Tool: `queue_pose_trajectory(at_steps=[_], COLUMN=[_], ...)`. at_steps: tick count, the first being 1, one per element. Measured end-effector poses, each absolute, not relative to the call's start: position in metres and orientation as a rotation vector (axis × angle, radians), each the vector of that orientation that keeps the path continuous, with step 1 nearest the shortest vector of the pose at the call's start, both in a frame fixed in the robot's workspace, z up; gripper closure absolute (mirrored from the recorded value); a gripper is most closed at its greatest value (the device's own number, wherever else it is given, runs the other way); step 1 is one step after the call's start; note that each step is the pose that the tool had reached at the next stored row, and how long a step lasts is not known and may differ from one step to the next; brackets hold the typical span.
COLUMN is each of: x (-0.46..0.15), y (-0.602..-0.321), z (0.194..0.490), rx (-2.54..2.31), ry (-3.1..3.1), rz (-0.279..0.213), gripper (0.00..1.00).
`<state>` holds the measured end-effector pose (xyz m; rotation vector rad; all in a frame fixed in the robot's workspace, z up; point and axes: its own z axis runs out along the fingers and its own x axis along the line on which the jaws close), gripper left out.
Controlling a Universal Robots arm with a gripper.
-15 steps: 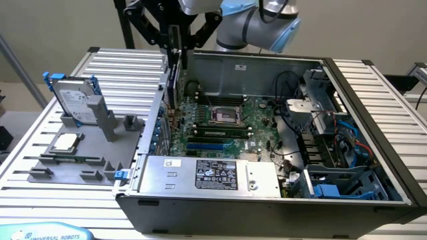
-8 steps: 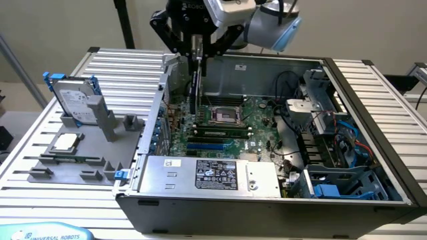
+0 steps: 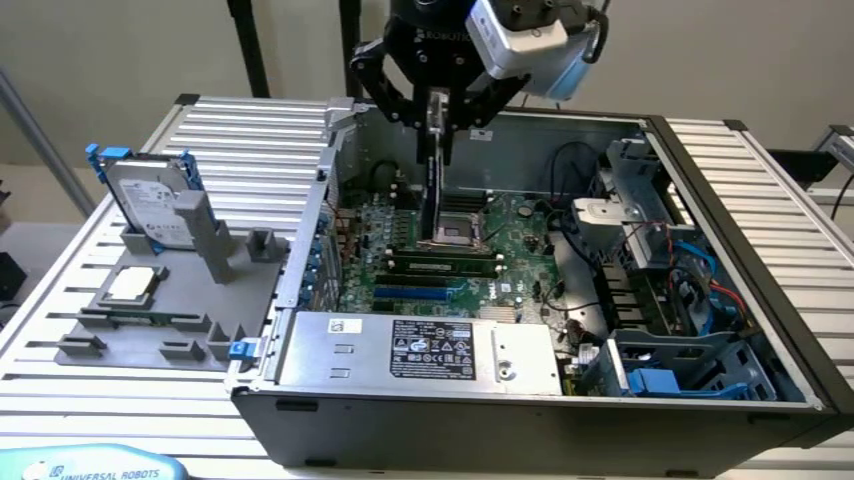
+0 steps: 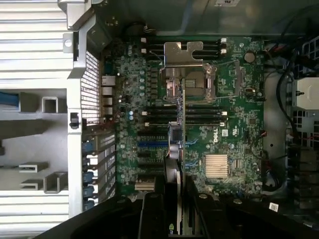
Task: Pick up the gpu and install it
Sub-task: 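Pick up the gpu and move the gpu toward the slot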
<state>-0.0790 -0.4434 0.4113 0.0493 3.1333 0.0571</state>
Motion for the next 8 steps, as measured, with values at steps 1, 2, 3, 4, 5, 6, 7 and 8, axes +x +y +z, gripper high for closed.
queue_pose_trajectory(at_steps=[1, 2, 3, 4, 5, 6, 7, 8], x=[-0.076, -0.072, -0.069, -0.066, -0.064, -0.061, -0.059, -0.057], y=[-0.443, -0.442, -0.441, -0.440, -0.440, -0.439, -0.438, -0.438], z=[0.409, 0.408, 0.406, 0.404, 0.402, 0.400, 0.399, 0.397], rx=[0.049, 0.048, 0.047, 0.046, 0.044, 0.042, 0.040, 0.038], ry=[3.133, 3.133, 3.133, 3.133, 3.133, 3.133, 3.134, 3.134], rz=[0.056, 0.056, 0.055, 0.054, 0.054, 0.053, 0.053, 0.052], gripper=[0.73, 0.73, 0.73, 0.73, 0.73, 0.73, 0.73, 0.73])
